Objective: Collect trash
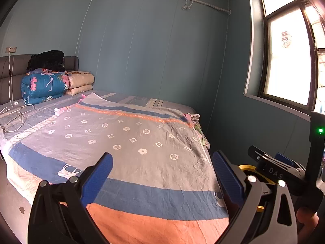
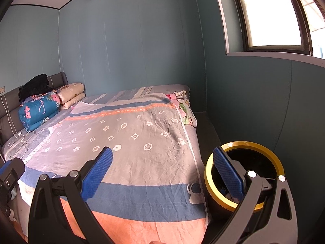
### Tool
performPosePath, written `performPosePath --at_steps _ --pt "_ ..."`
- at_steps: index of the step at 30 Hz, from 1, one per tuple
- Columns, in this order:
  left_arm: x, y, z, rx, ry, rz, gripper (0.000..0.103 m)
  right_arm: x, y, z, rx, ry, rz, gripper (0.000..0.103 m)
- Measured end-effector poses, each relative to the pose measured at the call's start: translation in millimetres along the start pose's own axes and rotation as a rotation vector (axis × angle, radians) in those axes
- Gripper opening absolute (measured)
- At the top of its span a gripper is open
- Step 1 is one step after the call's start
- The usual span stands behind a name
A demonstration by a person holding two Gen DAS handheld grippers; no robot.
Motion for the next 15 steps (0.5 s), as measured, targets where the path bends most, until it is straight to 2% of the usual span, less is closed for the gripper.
performPosePath --at_steps 15 --pt "0.6 6.9 -5.3 -0.035 -0.004 -0.013 0.095 7.1 7.3 -6.1 -0.021 0.021 0.005 0.095"
Point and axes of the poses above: each gripper's, at about its wrist camera, not at the fingertips, and y roughly the way its jaws point, x to its right, z to its top, the point moved 8 cm from there along y, roughly the way its jaws point, and after that the axes turned 8 degrees about z, right-handed, at the moved point
